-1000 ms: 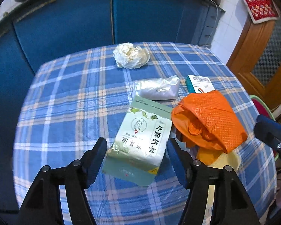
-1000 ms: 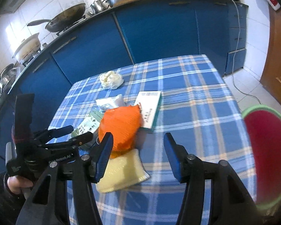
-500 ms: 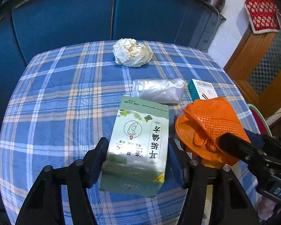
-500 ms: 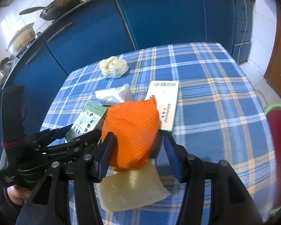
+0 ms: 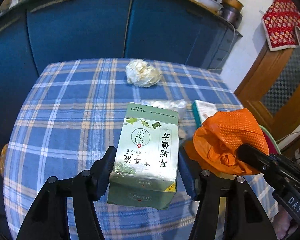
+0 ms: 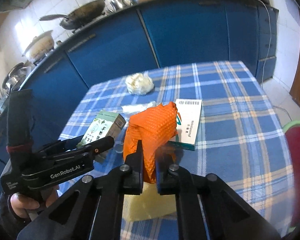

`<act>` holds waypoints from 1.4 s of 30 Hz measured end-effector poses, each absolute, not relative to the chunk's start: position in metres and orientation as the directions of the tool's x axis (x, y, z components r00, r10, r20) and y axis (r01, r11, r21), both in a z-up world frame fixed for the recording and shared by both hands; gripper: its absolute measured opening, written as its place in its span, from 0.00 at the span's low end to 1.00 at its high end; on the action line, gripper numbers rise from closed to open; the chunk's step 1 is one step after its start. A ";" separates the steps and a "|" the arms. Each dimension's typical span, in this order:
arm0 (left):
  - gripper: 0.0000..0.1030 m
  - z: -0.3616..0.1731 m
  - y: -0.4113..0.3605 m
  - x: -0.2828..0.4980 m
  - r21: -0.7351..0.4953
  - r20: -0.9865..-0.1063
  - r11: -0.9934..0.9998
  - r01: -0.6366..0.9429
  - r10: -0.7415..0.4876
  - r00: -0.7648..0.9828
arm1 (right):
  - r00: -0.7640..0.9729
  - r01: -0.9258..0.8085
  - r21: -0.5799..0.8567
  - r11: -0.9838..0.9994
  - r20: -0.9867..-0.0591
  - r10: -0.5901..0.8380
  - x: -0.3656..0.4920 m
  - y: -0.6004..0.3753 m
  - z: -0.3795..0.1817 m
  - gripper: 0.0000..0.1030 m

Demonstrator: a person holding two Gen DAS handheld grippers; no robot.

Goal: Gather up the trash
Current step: 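Grasp the green printed box with the left tool while the right tool grasps the orange mesh bag, then carry the green box and orange mesh bag over the red bucket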

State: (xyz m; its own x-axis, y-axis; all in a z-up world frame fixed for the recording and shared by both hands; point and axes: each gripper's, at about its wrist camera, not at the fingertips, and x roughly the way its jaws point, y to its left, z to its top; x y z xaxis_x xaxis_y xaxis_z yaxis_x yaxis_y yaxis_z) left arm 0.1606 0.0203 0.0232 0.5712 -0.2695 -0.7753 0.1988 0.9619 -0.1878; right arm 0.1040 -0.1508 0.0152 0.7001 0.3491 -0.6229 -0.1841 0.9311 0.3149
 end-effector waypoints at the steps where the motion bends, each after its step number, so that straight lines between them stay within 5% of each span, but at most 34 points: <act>1: 0.60 0.026 0.018 0.158 -0.187 -0.771 0.961 0.204 -0.273 0.575 | 0.706 -0.186 0.313 0.931 -0.616 0.349 0.100 -0.152 0.018 0.11; 19: 0.60 0.060 -0.061 0.117 -0.196 -0.731 0.915 0.353 -0.376 0.570 | 0.814 -0.064 0.323 0.944 -0.531 0.237 0.030 -0.235 0.046 0.11; 42: 0.59 0.067 -0.214 0.083 -0.187 -0.732 0.798 0.573 -0.502 0.461 | 0.834 0.211 0.318 0.924 -0.551 -0.001 -0.029 -0.360 0.032 0.11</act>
State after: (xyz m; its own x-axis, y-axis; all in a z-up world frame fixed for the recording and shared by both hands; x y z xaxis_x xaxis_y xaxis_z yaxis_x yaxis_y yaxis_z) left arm 0.0828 -0.2137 0.0665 0.4606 -0.5023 -0.7318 0.5726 0.7981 -0.1874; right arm -0.0286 -0.3598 0.0321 0.8344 -0.0006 -0.5512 0.2106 0.9245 0.3178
